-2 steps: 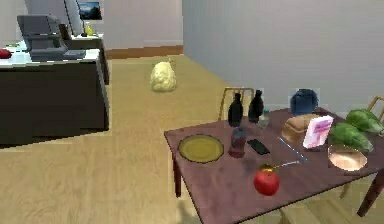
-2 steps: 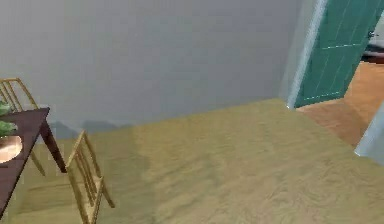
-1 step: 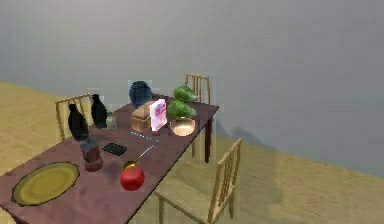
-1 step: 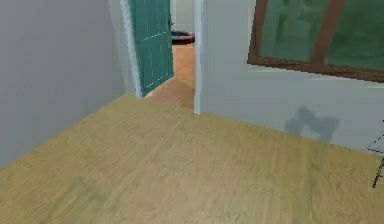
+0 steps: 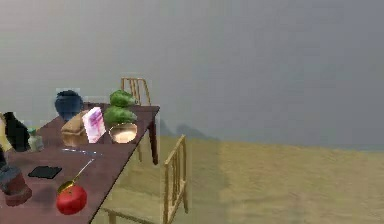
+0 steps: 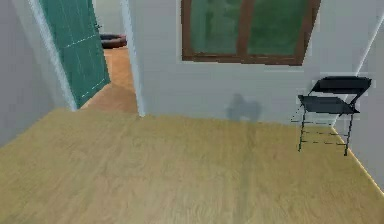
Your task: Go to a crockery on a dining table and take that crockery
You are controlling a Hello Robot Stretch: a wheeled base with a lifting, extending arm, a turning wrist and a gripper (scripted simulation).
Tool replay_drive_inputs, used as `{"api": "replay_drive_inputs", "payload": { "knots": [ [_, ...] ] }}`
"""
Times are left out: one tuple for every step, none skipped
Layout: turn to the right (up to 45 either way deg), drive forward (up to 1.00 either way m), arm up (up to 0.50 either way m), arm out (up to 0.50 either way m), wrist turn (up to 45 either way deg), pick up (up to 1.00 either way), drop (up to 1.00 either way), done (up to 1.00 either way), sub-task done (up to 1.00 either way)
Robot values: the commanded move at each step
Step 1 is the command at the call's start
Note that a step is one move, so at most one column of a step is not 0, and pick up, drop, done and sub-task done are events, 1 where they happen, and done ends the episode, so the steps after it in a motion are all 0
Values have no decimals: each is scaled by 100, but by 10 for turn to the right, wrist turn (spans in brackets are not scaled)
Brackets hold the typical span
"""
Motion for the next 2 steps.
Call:
{"api": "replay_drive_inputs", "payload": {
  "knots": [
    [0,60,0,0,0,0,0,0,0],
    [-450,0,0,0,0,0,0,0,0]
  ]
}}
